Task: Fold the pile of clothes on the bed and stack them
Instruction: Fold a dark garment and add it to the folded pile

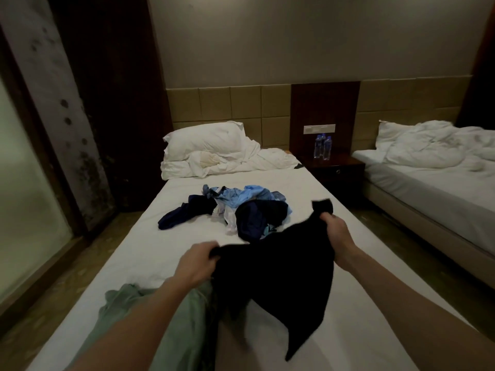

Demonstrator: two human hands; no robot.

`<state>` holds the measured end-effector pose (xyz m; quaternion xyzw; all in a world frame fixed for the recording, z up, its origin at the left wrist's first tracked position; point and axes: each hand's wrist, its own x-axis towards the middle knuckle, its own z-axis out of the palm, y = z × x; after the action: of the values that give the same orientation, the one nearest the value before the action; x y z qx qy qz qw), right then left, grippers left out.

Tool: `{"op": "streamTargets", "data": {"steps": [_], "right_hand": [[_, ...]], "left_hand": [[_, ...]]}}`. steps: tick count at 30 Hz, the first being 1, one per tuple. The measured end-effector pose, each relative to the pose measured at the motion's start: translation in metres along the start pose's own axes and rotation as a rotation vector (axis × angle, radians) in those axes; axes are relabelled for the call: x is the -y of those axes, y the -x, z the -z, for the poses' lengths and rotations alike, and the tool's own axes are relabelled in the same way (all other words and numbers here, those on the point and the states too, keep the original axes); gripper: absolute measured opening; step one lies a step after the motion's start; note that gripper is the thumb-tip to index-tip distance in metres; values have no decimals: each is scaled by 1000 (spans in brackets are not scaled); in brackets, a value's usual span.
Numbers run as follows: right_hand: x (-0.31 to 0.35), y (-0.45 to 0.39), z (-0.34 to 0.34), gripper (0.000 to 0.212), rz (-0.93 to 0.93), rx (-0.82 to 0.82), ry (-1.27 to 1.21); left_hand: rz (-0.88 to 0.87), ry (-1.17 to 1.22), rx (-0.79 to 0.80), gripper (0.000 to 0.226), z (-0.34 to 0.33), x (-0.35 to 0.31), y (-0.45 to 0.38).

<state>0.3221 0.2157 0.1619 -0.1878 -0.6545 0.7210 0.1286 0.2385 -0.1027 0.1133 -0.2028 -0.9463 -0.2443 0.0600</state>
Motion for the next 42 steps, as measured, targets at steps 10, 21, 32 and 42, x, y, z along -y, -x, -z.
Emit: {"op": "streamTargets", "data": {"steps": [10,21,32,42], "right_hand": [[-42,24,-67,77,457,525,805],[-7,2,-52,17,370,258,413],[-56,21,-60,87,739,379,983],[-35,36,-101,20,559,437,529]], "left_hand": [[-340,-13,73,16,12,-89,-14],[-88,67,414,43,-18,-4,0],[117,1025,71,28,15,-78,-19],[-3,1028,333,57,31,-57,3]]}}
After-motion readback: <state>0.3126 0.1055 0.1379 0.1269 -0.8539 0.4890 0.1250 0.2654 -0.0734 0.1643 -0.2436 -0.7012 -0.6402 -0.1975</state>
